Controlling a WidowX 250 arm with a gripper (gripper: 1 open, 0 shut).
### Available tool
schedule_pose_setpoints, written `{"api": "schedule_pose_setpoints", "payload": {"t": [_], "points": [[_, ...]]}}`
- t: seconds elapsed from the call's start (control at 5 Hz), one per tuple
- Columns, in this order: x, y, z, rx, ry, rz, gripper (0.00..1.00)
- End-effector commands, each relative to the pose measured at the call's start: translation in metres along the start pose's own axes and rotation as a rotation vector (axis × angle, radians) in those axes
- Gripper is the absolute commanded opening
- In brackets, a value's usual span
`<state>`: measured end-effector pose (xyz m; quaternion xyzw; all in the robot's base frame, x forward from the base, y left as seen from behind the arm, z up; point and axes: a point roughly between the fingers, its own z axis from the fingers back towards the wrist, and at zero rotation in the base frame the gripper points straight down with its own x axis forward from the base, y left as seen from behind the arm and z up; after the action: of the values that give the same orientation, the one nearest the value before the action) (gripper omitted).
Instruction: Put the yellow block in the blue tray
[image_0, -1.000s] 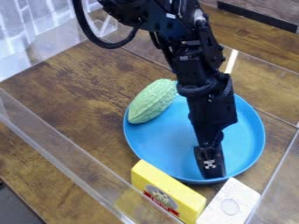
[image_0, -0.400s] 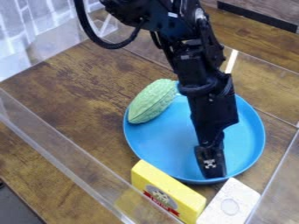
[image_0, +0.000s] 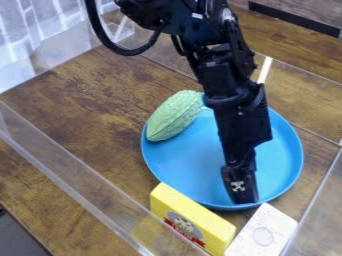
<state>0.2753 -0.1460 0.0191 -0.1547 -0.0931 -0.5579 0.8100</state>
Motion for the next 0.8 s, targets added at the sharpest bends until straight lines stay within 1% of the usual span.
{"api": "schedule_pose_setpoints", "payload": {"t": [0.0,0.6], "points": [[-0.0096,-0.0045,-0.0127,-0.053,0.031,-0.001,1.0],[-0.0095,-0.0049,-0.0124,-0.084,0.031,-0.046,1.0]]}}
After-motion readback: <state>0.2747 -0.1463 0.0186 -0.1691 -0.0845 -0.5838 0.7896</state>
